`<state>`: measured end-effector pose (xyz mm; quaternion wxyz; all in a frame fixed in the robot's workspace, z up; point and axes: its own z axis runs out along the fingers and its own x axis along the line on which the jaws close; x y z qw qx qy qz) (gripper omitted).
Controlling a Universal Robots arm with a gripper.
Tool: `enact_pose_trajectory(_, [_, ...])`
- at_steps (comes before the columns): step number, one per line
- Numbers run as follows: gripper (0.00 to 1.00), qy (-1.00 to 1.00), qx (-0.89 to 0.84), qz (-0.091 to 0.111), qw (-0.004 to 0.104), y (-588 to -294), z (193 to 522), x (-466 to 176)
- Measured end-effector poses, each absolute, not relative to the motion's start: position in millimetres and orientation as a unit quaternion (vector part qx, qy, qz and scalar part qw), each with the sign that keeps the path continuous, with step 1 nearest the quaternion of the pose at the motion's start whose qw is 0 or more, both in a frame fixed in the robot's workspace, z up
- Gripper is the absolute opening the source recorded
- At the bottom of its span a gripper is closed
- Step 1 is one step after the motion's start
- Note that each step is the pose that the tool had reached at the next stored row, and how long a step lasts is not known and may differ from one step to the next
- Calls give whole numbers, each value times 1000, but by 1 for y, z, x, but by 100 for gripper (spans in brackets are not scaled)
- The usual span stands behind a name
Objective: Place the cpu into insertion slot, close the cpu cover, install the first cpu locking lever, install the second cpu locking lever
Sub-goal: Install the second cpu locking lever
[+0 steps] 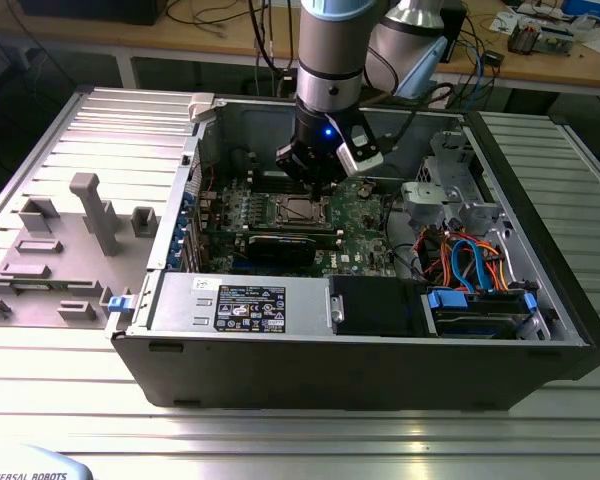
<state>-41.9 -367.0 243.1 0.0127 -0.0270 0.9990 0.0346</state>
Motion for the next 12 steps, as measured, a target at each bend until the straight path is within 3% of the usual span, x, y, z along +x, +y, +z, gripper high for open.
enact_pose_trajectory(3, [11, 999, -27, 35, 10, -381, 242, -41])
enact_pose_trajectory(9, [11, 998, -40, 35, -13, -386, 241, -42])
enact_pose_trajectory(12, [11, 998, -40, 35, -17, -389, 239, -45])
